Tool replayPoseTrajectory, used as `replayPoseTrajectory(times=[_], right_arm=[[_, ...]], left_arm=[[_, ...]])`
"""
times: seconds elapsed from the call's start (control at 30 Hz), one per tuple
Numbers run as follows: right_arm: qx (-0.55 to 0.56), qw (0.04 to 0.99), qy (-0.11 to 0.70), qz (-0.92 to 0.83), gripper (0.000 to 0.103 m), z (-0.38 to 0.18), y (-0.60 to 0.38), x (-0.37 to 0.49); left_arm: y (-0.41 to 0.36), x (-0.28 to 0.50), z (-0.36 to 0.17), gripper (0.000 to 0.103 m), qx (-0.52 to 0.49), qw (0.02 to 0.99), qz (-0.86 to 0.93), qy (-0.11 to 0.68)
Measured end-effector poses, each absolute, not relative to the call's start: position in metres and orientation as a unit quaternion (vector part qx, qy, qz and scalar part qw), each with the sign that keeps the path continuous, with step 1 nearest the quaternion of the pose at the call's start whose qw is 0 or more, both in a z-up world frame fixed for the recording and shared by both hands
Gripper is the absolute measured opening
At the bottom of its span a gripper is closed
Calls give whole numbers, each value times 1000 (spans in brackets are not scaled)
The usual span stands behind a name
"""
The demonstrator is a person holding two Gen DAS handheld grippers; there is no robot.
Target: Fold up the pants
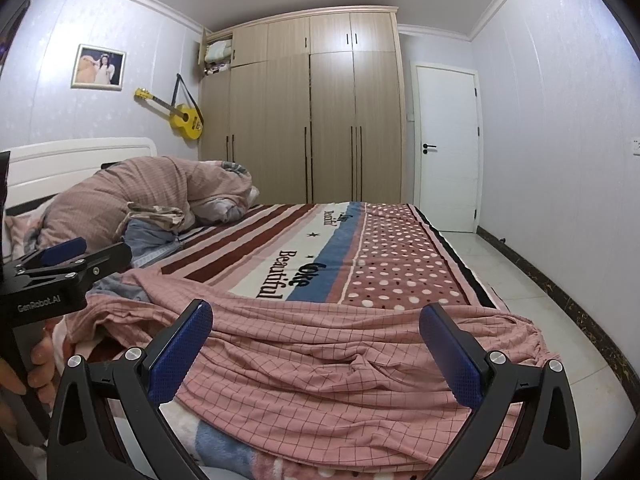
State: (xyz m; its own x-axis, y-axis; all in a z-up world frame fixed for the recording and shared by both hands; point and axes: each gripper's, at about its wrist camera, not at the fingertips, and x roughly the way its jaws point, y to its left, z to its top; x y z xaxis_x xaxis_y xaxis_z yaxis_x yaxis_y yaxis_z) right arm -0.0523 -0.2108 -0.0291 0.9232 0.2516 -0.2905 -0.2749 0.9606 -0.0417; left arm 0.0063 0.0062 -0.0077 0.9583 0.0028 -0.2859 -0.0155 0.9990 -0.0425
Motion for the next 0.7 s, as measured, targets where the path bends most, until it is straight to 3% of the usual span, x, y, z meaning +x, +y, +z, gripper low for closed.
replayPoseTrajectory(times=[0.27,0.37,0.47,0.57,0.7], right_arm=[[-27,978,155,139,101,-31,-217,-47],[-11,976,166,144,78,-34,-222,-44],[5,969,199,149,70,-47,-229,-36],[26,960,233,151,55,-69,-240,-30],[61,944,293,138,52,-111,-262,-25]], left_arm=[[6,9,-12,102,-23,988,-1,151],[10,12,-17,102,-29,986,-9,163],[17,17,-26,102,-36,983,-5,182],[31,22,-43,102,-47,977,-13,209],[62,33,-72,102,-85,961,-22,262]])
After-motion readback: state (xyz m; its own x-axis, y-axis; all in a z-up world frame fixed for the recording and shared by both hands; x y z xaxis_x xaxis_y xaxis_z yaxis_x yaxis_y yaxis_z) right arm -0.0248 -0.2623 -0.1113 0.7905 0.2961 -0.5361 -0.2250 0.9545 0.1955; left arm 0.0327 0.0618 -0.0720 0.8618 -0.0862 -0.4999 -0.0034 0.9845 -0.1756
